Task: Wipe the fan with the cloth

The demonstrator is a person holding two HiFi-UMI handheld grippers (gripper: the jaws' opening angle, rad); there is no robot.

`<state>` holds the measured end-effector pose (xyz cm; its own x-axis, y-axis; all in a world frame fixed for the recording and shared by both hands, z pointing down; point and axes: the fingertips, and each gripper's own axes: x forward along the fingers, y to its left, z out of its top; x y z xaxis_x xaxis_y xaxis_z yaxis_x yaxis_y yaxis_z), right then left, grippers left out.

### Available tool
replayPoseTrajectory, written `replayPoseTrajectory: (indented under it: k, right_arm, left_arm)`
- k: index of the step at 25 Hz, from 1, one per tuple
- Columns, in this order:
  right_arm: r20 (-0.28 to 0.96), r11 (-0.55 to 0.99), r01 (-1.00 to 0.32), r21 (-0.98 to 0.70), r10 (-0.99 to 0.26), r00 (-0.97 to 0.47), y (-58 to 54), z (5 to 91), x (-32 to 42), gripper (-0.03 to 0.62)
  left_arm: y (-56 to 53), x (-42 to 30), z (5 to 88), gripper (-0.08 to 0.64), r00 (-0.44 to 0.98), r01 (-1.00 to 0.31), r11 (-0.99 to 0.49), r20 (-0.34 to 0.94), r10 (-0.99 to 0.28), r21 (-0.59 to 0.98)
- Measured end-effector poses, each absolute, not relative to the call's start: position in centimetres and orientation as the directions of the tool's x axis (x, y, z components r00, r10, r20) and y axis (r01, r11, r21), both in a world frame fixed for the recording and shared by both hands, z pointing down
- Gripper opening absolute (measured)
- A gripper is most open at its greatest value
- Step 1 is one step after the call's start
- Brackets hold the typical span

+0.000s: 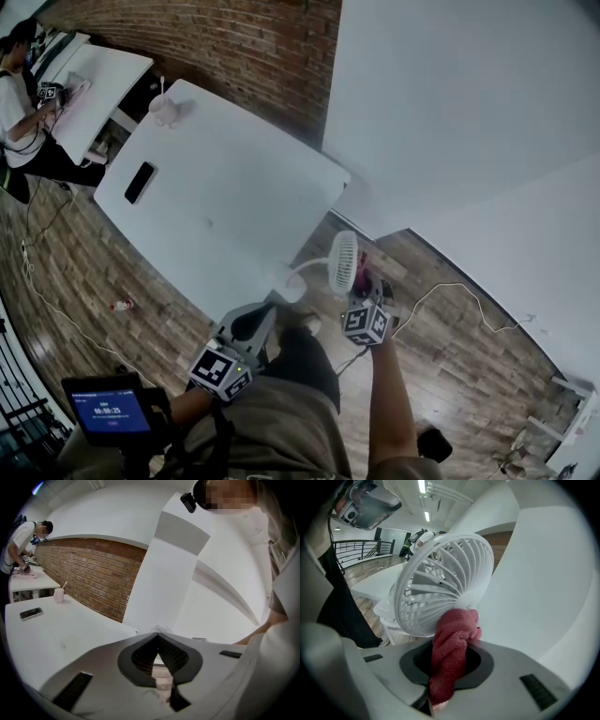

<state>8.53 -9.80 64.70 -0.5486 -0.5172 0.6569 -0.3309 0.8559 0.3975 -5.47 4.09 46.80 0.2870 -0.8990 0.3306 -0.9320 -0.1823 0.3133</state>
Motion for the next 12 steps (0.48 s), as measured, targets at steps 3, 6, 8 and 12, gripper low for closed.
replayPoseTrajectory:
  k: [3, 6, 8, 12]
  right_arm:
    - [0.656, 0.859, -0.322, 0.397, -0.511, -0.555, -9.41, 64.51, 8.69, 0.089]
    - [0.658, 0.863, -0.319, 0.392, -0.506, -0.557, -9.28, 64.32, 8.65, 0.089]
    - [0.66, 0.864, -0.319, 0.391, -0.504, -0.557, -9.18, 64.31, 8.68, 0.089]
    - [0.656, 0.863, -0.332, 0.38, -0.505, -0.561, -8.91, 64.21, 8.77, 0.089]
  left_arm:
    - [4.21, -4.96, 46.85, 0.021, 0.286, -0.932, -0.181, 0.331, -0.9, 0.313]
    - [4.05, -4.83, 46.93, 0.02, 0.285, -0.933, -0.181, 0.333, -0.899, 0.311]
    - [4.01, -4.93, 46.91, 0.02, 0.283, -0.934, -0.18, 0.335, -0.899, 0.307]
    - [3.94, -5.3, 46.99, 0.02, 0.271, -0.938, -0.168, 0.338, -0.901, 0.304]
